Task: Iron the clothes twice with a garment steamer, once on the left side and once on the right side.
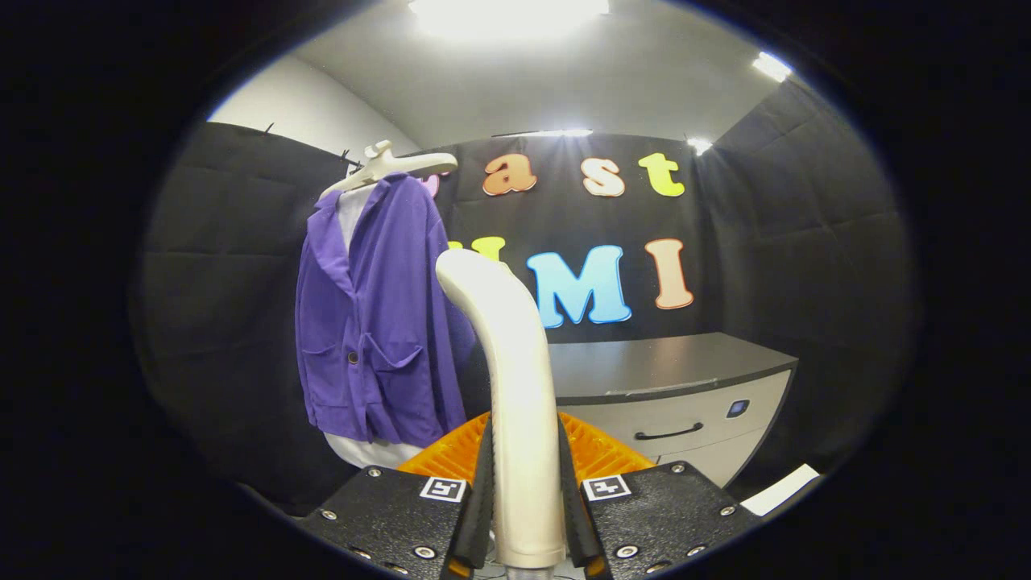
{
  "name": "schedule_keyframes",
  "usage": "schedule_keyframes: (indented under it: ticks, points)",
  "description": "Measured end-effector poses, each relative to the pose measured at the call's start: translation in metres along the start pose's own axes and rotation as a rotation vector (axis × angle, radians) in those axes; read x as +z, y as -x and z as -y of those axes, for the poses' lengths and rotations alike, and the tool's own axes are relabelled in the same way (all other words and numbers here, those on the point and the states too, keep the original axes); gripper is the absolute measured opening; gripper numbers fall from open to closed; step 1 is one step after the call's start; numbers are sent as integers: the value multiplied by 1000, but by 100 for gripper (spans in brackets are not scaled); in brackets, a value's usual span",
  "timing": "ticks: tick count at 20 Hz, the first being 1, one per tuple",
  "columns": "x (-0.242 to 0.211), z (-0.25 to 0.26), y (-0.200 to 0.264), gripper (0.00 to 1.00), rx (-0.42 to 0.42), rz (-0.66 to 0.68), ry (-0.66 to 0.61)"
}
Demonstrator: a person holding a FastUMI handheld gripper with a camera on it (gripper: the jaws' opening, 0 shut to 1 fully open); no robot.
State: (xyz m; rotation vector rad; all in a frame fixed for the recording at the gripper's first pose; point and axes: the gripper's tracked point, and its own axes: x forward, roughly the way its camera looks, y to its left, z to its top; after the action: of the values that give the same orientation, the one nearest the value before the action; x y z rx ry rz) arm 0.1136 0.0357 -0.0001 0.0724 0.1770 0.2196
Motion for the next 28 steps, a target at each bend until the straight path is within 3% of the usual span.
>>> schedule_keyframes:
  ticks: [8, 12, 17, 28]
  points:
    - [31, 101, 51, 38, -163, 53, 2]
    - [41, 127, 70, 38, -249, 70, -31]
    - [53, 123, 79, 38, -283, 93, -47]
    - [54, 94, 76, 38, -265, 82, -51]
